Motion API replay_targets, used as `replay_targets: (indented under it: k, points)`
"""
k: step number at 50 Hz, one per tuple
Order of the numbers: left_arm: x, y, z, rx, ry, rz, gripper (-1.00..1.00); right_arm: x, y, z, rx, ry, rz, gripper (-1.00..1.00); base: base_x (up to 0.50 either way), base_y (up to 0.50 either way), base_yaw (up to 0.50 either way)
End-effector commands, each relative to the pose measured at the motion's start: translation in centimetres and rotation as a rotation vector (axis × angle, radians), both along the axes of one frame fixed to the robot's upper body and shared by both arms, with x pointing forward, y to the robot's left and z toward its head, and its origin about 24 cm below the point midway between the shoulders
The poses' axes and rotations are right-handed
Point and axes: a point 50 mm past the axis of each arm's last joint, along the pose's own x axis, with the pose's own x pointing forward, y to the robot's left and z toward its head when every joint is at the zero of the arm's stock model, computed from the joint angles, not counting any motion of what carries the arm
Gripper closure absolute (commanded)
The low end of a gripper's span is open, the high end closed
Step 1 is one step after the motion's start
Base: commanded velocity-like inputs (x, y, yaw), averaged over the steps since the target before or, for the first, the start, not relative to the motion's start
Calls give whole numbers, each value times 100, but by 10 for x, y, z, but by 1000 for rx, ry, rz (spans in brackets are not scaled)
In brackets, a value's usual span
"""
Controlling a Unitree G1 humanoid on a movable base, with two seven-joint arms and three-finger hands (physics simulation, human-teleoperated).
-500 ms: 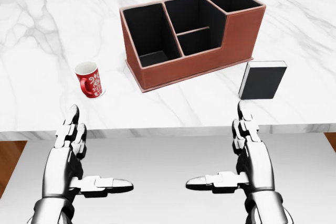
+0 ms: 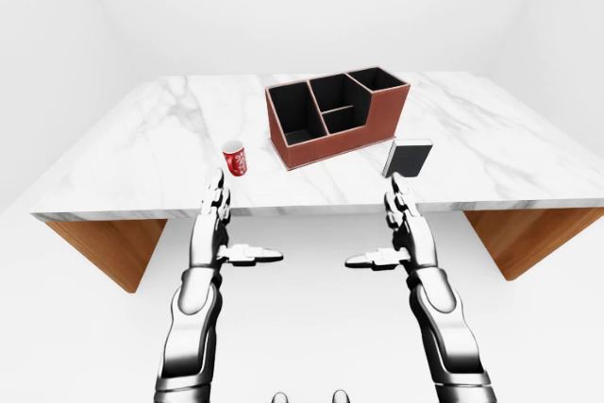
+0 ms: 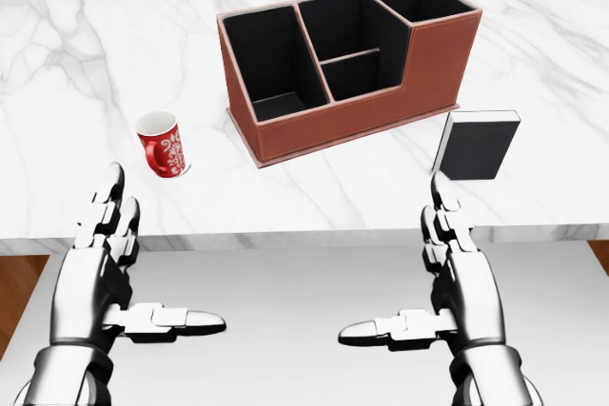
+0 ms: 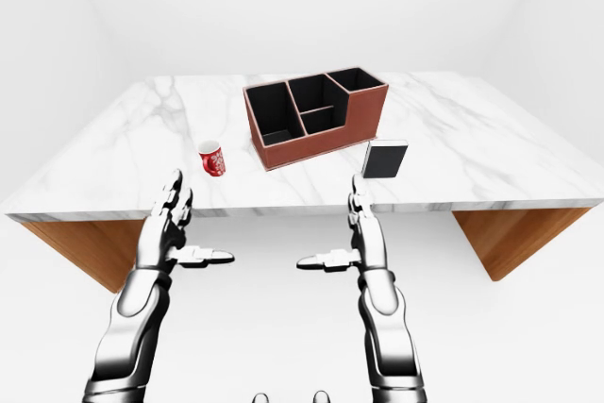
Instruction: Pick up the book and place it in the back compartment of the caddy.
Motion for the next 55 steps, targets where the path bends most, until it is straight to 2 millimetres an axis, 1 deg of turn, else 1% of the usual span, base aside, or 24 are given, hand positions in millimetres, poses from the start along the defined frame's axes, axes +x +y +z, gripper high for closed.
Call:
replay_targets:
  k: [1, 2, 3, 7, 9, 13, 15, 16, 18, 22, 25, 27, 30, 32, 37, 40, 45, 55]
  points:
    - [4, 5, 47, 18, -194, -6, -100, 1, -3, 26, 1, -112, 9, -100, 0, 0, 0]
    - [5, 5, 54, 22, -224, -7, -100, 2, -4, 35, 1, -149, 12, -100, 0, 0, 0]
    - [7, 6, 57, 27, -235, -4, -100, 3, -4, 41, -7, -171, 9, -100, 0, 0, 0]
    - [9, 7, 70, 42, -285, 0, -100, 6, -5, 54, -23, -227, 7, -100, 0, 0, 0]
    - [7, 8, 77, 55, -316, -1, -100, 9, -5, 64, -36, -266, 5, -100, 0, 0, 0]
    - [4, 12, 82, 53, -340, -3, -100, 10, -5, 80, -41, -332, 5, -100, 0, 0, 0]
    - [1, 12, 87, 61, -360, -9, -100, 9, -5, 84, -49, -352, 9, -100, 0, 0, 0]
    - [-1, 12, 93, 62, -391, -9, -100, 6, -7, 90, -46, -380, 8, -100, 0, 0, 0]
    - [-4, 12, 97, 67, -409, -11, -100, 4, -9, 94, -37, -397, 12, -100, 0, 0, 0]
    - [-8, 14, 102, 79, -430, -8, -100, 1, -13, 96, -43, -407, 15, -100, 0, 0, 0]
    - [-11, 20, 111, 58, -475, -4, -100, -4, -17, 100, -49, -425, 10, -100, 0, 0, 0]
    - [-13, 22, 116, 55, -498, 7, -100, -7, -18, 96, -55, -413, 14, -100, 0, 0, 0]
    - [-19, 22, 121, 51, -524, 0, -100, -13, -17, 101, -54, -436, 26, -100, 0, 0, 0]
    - [-24, 22, 126, 46, -555, -6, -100, -20, -12, 102, -66, -443, 59, -100, 34, 0, 0]
    - [-28, 24, 131, 41, -580, -2, -100, -19, -9, 97, -64, -422, 65, -100, 50, 0, 0]
    - [-27, 25, 131, 35, -580, 1, -100, -16, -6, 91, -72, -394, 72, -100, 50, 0, 0]
    - [-24, 24, 127, 30, -559, -1, -100, -18, -5, 95, -80, -415, 74, -100, 50, 0, 0]
    - [-24, 25, 128, 24, -566, 8, -100, -19, -7, 96, -84, -418, 66, -100, 50, 0, 0]
